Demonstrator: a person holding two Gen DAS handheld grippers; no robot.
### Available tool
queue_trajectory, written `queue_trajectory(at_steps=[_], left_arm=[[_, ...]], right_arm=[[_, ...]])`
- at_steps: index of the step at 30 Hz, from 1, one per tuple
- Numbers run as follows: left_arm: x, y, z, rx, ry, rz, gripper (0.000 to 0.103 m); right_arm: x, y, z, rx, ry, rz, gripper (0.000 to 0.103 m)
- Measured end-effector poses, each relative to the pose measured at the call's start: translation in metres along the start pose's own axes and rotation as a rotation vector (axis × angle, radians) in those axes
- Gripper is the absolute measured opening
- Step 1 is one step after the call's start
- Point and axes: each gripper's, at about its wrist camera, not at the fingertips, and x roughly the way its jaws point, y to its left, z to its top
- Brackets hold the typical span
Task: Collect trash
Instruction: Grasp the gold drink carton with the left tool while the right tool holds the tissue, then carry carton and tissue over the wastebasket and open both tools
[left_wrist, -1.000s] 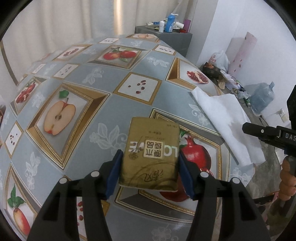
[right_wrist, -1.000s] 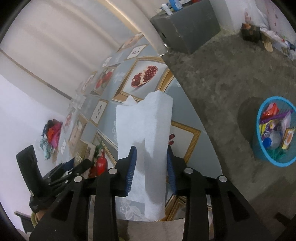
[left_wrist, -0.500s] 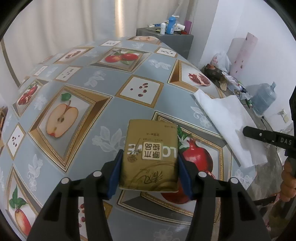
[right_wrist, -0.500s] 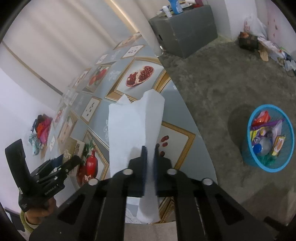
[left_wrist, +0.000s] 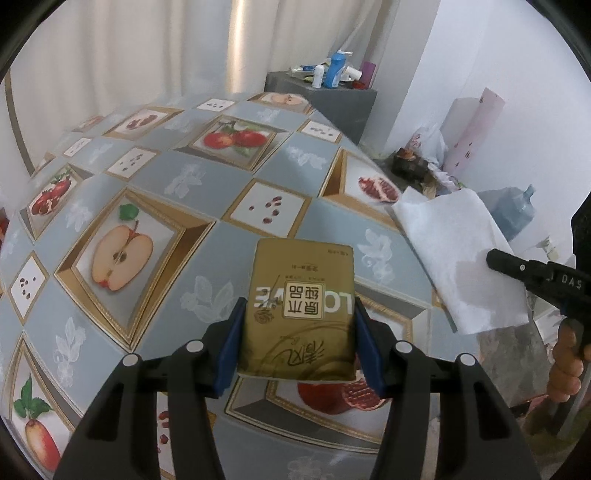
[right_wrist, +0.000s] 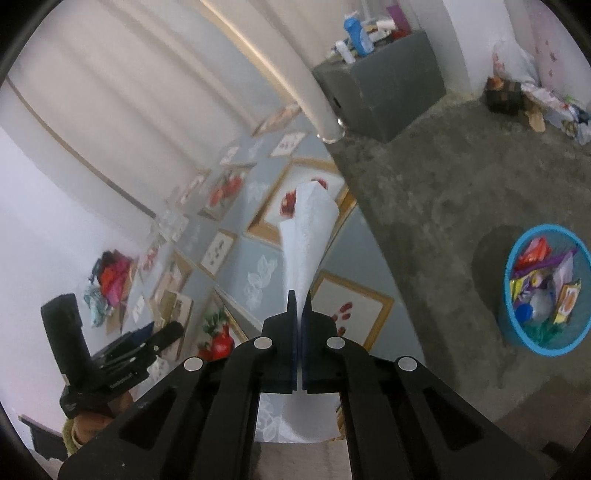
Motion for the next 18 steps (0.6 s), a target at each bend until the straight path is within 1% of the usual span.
queue_trajectory(at_steps=[4, 6, 8, 11, 13, 14, 18], left_arm=[[-0.001, -0.01, 0.01, 0.006, -0.008, -0.027, 0.053], [-0.001, -0.018, 0.016, 0.019, -0.016, -0.04, 0.053], [-0.002, -0.03, 0.023, 0.033, -0.024, -0.07, 0.053], [-0.002, -0.059, 0.035, 0.083, -0.037, -0.124, 0.053], [0.0, -0.086, 0.044, 0.137, -0.042, -0.17, 0.053], [0.002, -0.095, 0.047, 0.153, -0.039, -0.187, 0.053], [0.016, -0.152, 0.058, 0.249, 0.001, -0.272, 0.053]], right_arm=[[-0.019, -0.014, 0.008, 0.022, -0.064, -0.048, 0.0], [-0.034, -0.026, 0.011, 0.044, -0.105, -0.07, 0.0], [-0.054, -0.041, 0.012, 0.074, -0.153, -0.101, 0.0], [-0.084, -0.067, 0.009, 0.13, -0.223, -0.15, 0.0], [-0.099, -0.082, 0.005, 0.167, -0.259, -0.179, 0.0], [-0.111, -0.097, 0.0, 0.199, -0.284, -0.202, 0.0], [-0.135, -0.138, -0.018, 0.3, -0.329, -0.278, 0.0]])
